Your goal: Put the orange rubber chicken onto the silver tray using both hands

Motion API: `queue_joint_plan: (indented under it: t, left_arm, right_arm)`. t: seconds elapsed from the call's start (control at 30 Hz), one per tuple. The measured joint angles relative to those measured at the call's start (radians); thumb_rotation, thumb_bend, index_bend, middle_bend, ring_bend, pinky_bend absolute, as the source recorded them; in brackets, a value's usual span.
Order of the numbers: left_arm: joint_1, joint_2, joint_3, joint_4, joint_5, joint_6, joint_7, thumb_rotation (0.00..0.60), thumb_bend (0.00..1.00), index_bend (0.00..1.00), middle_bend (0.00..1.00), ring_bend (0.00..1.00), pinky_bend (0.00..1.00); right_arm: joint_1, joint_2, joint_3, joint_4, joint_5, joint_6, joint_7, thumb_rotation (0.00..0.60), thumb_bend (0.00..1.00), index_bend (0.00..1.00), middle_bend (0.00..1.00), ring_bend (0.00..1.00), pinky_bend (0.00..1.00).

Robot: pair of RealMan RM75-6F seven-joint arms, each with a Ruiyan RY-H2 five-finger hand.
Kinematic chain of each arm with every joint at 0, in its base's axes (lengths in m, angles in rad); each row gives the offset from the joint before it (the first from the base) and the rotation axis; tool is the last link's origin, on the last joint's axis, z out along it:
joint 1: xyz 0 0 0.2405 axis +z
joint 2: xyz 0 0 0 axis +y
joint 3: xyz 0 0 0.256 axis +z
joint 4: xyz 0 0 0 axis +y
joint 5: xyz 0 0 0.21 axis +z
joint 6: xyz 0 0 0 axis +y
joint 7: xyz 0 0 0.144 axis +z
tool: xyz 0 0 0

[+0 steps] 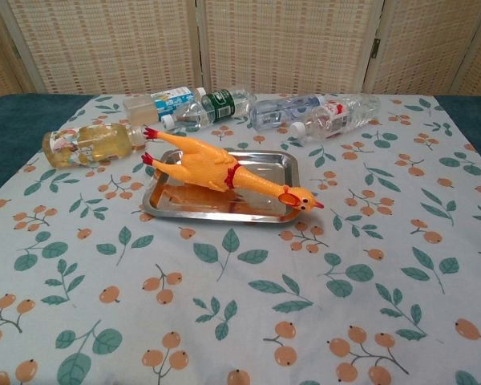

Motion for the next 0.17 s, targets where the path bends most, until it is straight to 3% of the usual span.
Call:
queue_joint_plan:
  t: [0.17]
  left_arm:
    - [0.041, 0.003, 0.029, 0.014, 0.077, 0.045, -0.007, 0.6, 0.37, 0.0, 0.0, 0.0, 0.0]
  right_arm:
    - [-0.066, 0.039, -0.019, 0.032, -0.079, 0.069, 0.096, 0.6, 0.13, 0.0, 0.0, 0.0, 0.0]
